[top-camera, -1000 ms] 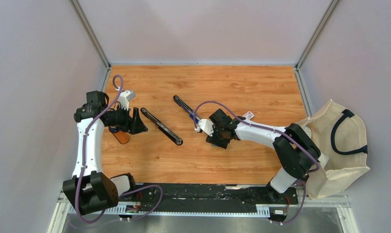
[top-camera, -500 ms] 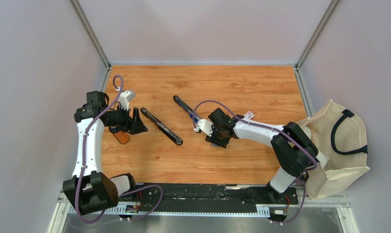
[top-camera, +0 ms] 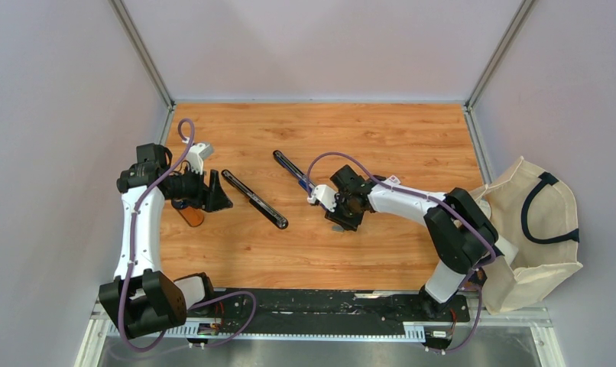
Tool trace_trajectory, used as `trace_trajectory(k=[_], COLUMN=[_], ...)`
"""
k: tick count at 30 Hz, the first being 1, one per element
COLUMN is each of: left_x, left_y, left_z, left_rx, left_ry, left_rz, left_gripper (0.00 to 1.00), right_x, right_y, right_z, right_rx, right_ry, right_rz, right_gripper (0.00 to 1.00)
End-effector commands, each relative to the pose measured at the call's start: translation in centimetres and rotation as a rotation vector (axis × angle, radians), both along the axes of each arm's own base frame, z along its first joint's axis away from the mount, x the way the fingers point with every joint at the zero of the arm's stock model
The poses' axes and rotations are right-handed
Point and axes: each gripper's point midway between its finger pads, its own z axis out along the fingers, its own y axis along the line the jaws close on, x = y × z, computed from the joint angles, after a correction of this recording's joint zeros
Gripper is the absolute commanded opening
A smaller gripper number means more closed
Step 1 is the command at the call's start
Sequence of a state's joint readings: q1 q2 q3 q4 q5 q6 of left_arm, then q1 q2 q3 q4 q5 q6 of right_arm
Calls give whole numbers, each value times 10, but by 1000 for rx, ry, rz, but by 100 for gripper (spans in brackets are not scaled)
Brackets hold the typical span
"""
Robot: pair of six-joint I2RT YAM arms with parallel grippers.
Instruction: Load the staples into the stapler
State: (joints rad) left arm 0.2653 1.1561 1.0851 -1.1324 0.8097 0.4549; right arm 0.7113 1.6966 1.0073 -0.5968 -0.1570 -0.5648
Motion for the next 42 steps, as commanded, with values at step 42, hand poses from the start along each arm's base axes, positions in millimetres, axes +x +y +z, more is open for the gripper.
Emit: trace_trajectory(k=[42], left_x=[7], left_y=[9], left_z=[-2], left_rx=[43], left_ry=[-42], left_rz=[28], left_gripper=[82], right_x=[105], right_y=[67], right_z=[156], right_rx=[464], right_ry=[-246], right_rz=[-478], right_gripper=[21])
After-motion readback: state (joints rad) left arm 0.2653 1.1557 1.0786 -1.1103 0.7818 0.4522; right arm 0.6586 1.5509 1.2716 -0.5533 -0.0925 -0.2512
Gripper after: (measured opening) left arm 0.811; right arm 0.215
